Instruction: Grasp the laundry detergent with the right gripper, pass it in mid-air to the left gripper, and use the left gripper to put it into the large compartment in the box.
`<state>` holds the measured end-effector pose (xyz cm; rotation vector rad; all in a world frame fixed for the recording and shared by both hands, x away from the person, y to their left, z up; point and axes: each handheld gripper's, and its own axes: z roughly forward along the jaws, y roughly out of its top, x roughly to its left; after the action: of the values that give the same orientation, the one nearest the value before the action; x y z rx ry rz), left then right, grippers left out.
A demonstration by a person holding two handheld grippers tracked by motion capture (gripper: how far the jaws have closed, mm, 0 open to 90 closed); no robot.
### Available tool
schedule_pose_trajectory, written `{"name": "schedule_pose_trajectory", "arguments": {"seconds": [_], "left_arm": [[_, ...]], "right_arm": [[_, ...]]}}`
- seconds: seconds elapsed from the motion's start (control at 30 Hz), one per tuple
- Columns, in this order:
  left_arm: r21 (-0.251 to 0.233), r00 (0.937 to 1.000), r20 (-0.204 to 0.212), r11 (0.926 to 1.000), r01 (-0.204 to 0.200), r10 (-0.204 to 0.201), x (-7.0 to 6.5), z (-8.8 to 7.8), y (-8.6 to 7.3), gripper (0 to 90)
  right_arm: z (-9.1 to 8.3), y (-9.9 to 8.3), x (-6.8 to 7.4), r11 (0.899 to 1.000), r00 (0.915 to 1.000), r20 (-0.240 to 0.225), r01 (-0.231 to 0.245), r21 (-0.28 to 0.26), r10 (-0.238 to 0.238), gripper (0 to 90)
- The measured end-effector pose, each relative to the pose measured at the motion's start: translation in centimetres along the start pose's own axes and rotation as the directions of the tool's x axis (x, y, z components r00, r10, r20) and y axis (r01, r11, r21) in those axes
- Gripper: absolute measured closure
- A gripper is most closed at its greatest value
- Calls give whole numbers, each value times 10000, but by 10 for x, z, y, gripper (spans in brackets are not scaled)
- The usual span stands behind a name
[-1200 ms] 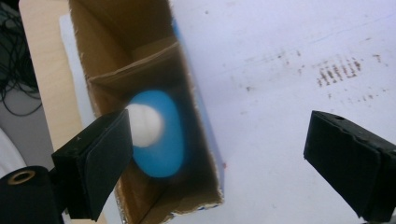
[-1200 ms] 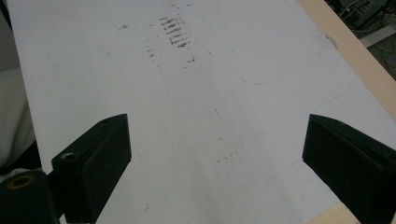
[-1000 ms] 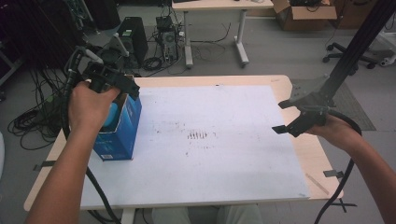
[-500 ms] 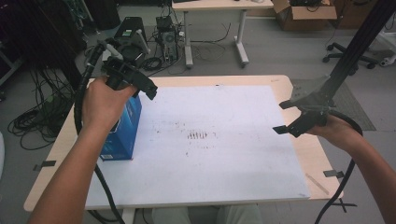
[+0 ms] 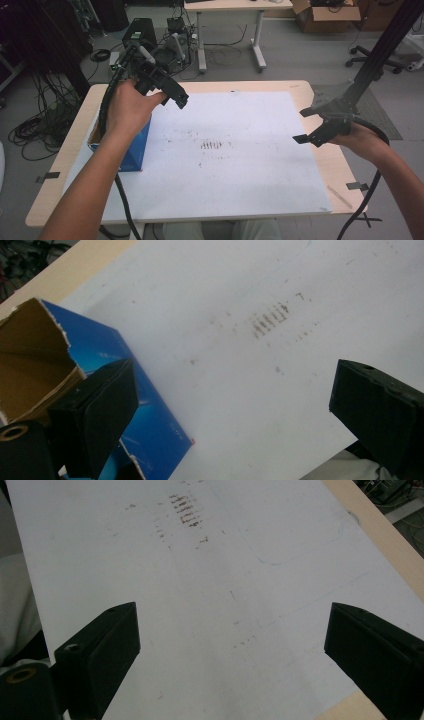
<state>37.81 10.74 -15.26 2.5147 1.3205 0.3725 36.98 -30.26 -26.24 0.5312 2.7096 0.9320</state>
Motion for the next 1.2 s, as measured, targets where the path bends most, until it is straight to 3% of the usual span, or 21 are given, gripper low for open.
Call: {"name": "schedule_pose_trajectory", "arguments": {"seconds": [0.37, 0.63, 1.2], "left_arm": [[-140, 9968, 253, 9970, -760, 764, -16, 7, 16, 62], [-62, 9879, 432, 9888, -1489, 1491, -27, 19, 23, 61], [39, 9781, 733, 9807, -1957, 1949, -26, 38, 26, 60]], "right_arm": [[1, 1, -1, 10000, 10000, -45, -66, 37, 67, 72], [4, 3, -1, 9999, 9999, -93, -76, 88, 76, 71], [11, 8, -1, 9995, 9998, -163, -112, 289, 116, 69]]}}
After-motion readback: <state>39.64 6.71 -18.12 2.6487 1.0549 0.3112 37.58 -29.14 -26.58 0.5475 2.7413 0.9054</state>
